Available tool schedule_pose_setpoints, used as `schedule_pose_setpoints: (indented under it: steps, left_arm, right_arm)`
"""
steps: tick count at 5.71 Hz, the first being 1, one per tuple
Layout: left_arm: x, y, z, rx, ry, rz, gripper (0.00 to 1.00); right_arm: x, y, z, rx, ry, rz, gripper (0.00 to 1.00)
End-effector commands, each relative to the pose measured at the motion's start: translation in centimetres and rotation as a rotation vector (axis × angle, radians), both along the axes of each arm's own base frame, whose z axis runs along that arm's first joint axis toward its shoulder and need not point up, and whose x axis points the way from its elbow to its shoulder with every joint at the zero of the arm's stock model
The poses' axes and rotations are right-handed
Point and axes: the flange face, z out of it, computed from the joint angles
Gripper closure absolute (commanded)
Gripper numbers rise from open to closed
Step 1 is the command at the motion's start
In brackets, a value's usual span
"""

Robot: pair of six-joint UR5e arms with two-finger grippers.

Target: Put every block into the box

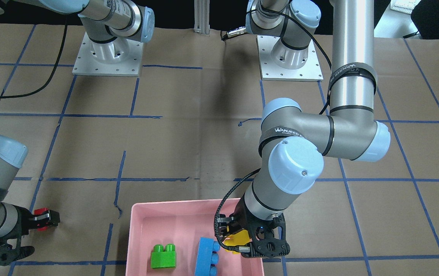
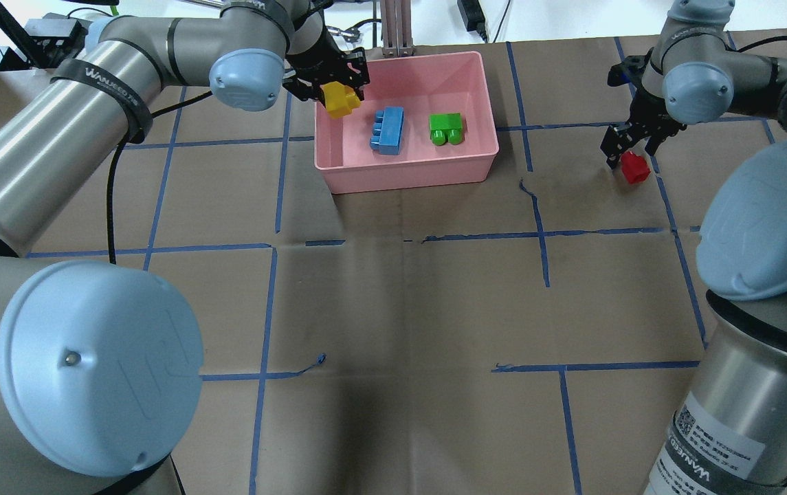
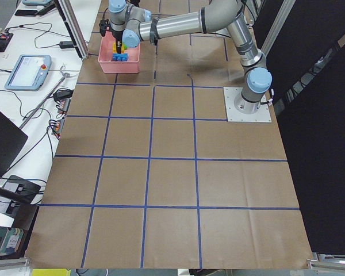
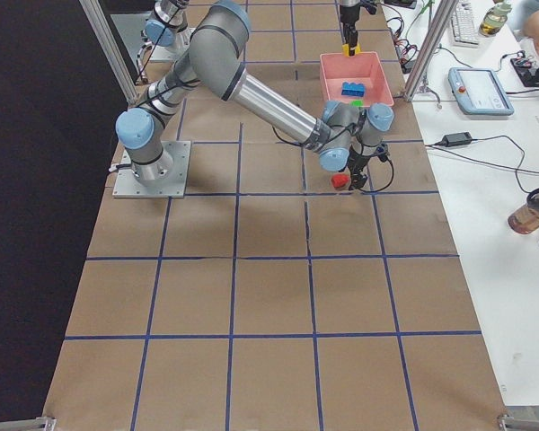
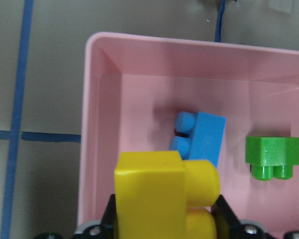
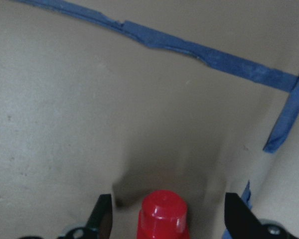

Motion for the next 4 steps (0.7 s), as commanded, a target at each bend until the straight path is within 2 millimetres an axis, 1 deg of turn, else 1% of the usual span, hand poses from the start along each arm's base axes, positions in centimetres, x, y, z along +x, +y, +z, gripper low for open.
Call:
schedule_pose_setpoints:
  steps: [1,2,3,4]
  left_arm:
    - [-0.7,1.3,1.8,0.0,-0.003,-0.008,0.01]
    - [0.9,2.9,4.8,0.067,-0.016,0.003,0.01]
    - [3.9,5.2,8.9,0.111,-0.027,-0.01,0.01]
    - [7.4,7.9,12.0,0.119,-0.04,-0.075,0.01]
  right_arm:
    - [0.0,0.1,0.3,0.003,0.006,-0.023,0.59]
    - [0.0,0.1,0.6,0.009,0.005,-0.024,0.74]
    - [0.0,0.2,0.8,0.012,0.004,-0.024,0.86]
    - [0.0,0.0,2.0,-0.008,0.008,-0.024,0.91]
